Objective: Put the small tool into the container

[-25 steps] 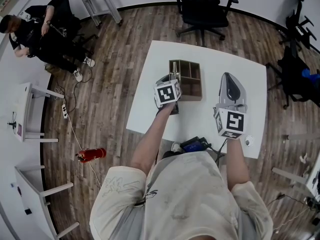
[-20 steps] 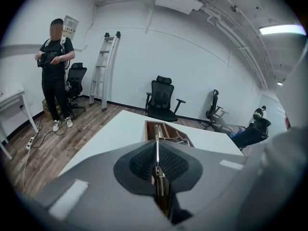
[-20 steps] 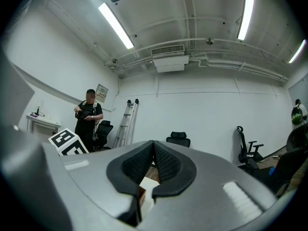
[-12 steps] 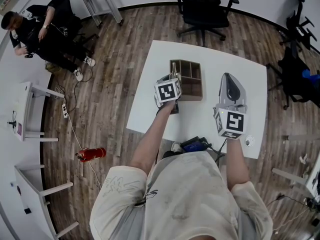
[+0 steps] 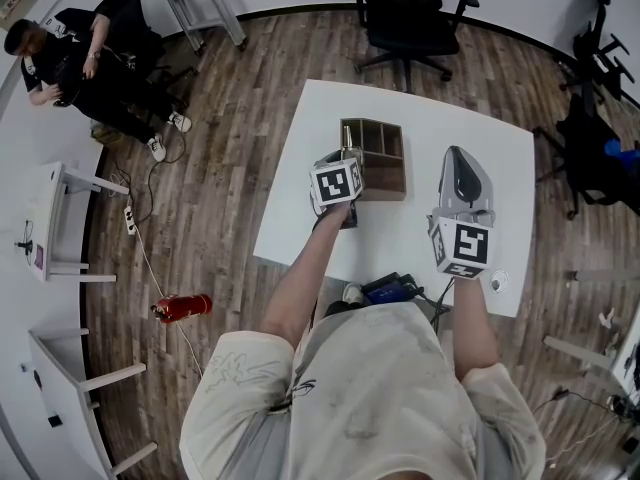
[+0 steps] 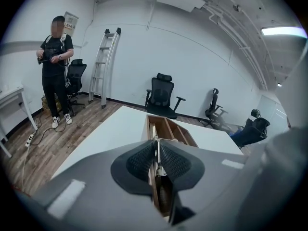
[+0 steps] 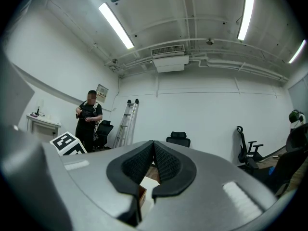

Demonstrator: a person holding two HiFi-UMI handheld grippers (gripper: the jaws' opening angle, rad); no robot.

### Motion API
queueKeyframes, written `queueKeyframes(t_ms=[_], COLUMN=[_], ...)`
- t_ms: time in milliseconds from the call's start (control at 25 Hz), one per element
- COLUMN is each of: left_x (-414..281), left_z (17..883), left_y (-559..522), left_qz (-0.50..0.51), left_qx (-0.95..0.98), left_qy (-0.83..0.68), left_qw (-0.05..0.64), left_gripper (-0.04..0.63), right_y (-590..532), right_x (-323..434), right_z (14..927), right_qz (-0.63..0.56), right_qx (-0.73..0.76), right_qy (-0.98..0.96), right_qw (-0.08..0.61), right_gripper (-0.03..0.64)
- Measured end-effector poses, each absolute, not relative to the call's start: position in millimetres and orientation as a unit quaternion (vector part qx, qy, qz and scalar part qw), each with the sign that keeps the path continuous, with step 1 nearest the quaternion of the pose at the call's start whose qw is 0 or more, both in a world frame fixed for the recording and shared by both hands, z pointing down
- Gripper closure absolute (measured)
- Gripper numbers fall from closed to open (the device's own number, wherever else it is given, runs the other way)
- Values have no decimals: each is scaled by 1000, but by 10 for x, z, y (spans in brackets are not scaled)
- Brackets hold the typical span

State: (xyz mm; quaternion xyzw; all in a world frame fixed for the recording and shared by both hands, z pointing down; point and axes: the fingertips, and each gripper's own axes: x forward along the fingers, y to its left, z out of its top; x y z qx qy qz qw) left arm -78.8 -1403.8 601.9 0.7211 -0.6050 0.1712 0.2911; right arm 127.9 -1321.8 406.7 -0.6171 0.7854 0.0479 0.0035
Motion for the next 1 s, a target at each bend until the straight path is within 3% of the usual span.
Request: queueKeyframes(t_ms=[560,1000], left_x=[-872,-780], left_z=[5750,5208], left_y=[-14033,-13922], left_qz=[161,133], left_qx=[732,750], left_qy=[-602,-613], left_qw=[275,209], left_gripper=[503,511], right_y=[-13178,-13054], right_x=[1195,1251], right_z=[3905,3872], right_qz=[49,49], right_qx=[-618,-618], right_qy=[785,785], right_qw=[3,4], right_gripper=[612,612])
